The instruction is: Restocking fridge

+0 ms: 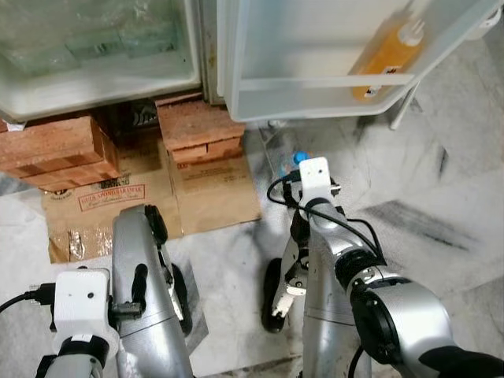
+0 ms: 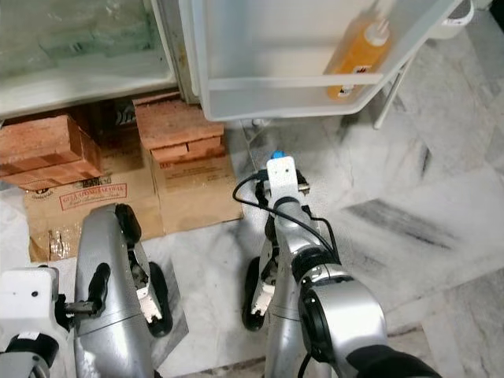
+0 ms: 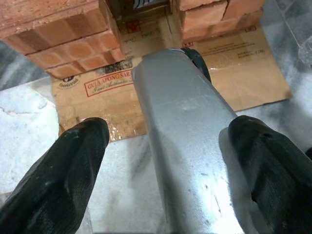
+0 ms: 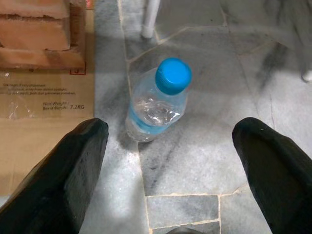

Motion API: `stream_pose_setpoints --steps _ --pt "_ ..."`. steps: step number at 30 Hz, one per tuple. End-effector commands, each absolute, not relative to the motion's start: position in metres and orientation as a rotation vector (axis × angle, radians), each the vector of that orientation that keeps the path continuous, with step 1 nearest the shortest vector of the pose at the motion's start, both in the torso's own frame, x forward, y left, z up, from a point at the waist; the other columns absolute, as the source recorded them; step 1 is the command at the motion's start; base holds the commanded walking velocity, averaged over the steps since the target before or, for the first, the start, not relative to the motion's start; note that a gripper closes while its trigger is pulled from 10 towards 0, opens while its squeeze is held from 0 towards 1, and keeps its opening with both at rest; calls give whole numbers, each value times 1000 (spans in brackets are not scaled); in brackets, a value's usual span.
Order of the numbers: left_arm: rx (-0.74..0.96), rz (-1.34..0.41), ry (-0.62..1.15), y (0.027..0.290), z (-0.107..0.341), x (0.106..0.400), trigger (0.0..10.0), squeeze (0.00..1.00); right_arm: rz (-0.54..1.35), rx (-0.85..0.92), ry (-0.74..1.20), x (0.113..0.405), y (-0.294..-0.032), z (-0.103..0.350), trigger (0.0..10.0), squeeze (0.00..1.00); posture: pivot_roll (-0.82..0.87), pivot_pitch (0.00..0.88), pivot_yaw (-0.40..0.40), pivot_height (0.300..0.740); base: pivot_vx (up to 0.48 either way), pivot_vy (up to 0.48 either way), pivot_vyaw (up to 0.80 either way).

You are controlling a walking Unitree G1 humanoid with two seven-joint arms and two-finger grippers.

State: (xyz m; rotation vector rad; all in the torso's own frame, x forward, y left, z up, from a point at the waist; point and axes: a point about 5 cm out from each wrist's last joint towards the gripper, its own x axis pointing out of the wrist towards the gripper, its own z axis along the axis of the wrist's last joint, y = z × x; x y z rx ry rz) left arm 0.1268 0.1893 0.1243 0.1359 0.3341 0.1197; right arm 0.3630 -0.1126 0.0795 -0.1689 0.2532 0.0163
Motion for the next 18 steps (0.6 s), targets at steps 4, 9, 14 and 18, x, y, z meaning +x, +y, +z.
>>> stream_pose_setpoints --steps 4,9,14,18 --pt "132 124 374 188 124 119 10000 0 6 -142 279 361 -109 75 10000 0 296 565 -110 458 0 0 0" --pt "130 126 380 186 125 115 10000 0 45 -129 273 361 -102 77 10000 0 309 568 -123 458 0 0 0" --pt "122 131 380 187 124 117 10000 0 66 -149 248 364 -96 83 10000 0 293 551 -131 458 0 0 0" --pt "127 126 351 187 123 130 10000 0 79 -164 225 366 -100 86 10000 0 270 520 -135 458 0 0 0"
